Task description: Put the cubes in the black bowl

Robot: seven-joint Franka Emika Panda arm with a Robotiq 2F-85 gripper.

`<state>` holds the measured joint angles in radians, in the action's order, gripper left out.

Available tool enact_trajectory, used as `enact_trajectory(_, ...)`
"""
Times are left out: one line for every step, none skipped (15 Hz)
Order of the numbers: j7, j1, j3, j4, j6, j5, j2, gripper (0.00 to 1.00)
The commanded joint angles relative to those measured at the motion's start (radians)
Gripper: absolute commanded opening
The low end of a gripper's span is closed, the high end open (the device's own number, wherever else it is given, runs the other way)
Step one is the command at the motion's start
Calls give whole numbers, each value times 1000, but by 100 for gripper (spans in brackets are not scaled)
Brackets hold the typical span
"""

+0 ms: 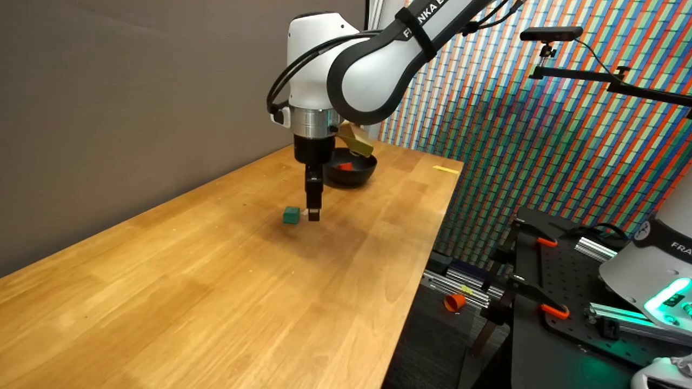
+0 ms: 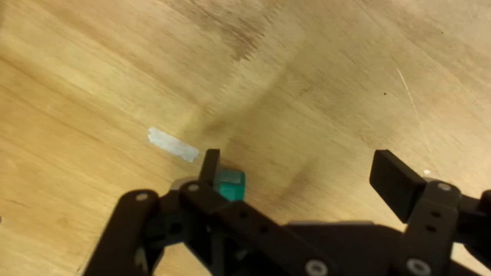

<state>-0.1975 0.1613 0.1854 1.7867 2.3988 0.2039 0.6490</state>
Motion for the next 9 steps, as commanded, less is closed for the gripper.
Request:
enact_trajectory(-35, 26, 2, -71, 52, -6, 82, 100)
enact_trajectory(-43, 31, 3, -86, 63, -7, 103, 100)
enact_trajectory(-48, 37, 1, -99, 76, -3, 121, 100)
enact_trajectory(-52, 44, -4, -113, 84, 5, 138, 100)
enact_trajectory(-53, 55, -14, -128, 90, 20, 154, 100)
enact_trajectory(-57, 61, -22, -142, 91, 33, 167, 100)
enact_trajectory(-57, 72, -34, -156, 87, 51, 175, 100)
enact_trajectory(-59, 77, -43, -171, 81, 64, 181, 100)
enact_trajectory(-60, 81, -50, -184, 76, 76, 186, 100)
